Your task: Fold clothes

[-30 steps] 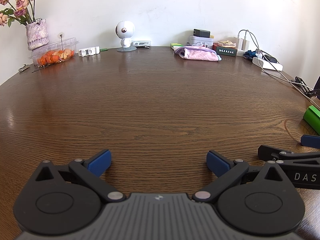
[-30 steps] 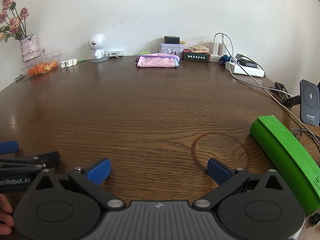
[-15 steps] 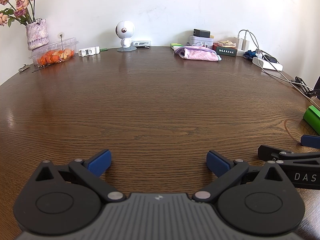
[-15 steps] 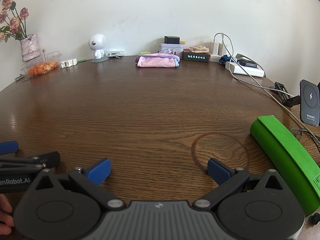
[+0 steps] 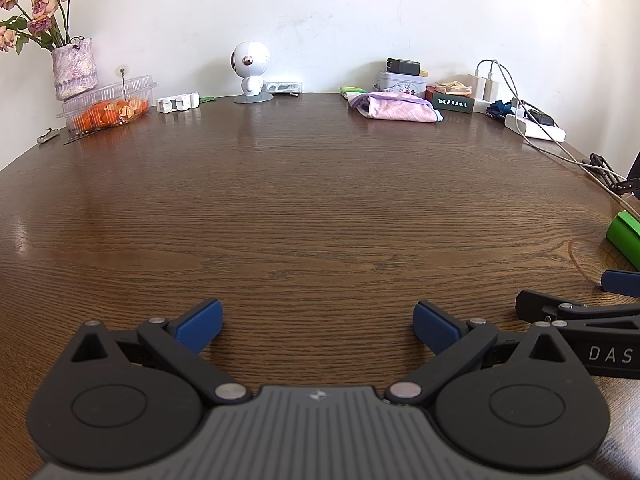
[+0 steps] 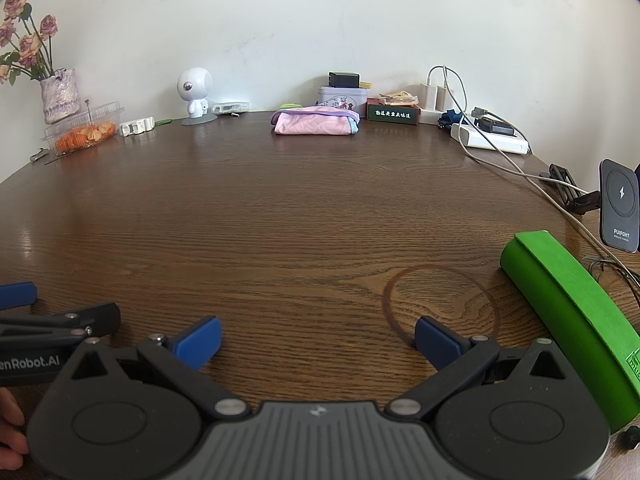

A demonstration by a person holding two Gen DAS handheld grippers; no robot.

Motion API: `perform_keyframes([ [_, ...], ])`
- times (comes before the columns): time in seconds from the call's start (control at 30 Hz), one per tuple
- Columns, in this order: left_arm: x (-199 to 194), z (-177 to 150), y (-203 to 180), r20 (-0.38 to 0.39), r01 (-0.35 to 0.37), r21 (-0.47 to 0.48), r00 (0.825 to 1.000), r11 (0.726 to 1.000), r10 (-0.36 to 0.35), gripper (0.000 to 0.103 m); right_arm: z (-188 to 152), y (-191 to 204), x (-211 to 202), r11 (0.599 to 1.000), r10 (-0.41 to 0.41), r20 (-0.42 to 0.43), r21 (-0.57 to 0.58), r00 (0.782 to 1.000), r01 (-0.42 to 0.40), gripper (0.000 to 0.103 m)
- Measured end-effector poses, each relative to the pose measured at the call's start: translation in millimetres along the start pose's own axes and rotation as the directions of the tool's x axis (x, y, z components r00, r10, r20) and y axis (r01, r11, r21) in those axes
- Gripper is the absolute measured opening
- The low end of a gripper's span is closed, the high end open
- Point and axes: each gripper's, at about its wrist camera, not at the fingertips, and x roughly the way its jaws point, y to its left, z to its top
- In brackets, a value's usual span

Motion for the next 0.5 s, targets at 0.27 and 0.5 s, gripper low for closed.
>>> perform_keyframes([
  [0.27,0.4,0.2,-2.6,0.000,0.000,0.002,1.000,1.000,0.000,0.102,0.3,-0.2,-0.2,1.000,-0.001,0.000,0.000,1.000,0.001,0.103],
  [0.5,0.3,-0.2,-2.6,0.000,0.001,0.002,1.000,1.000,-0.001,0.102,-0.4,-1.1,-0.2,1.000,-0.001,0.000,0.000,1.000,0.001,0.103],
])
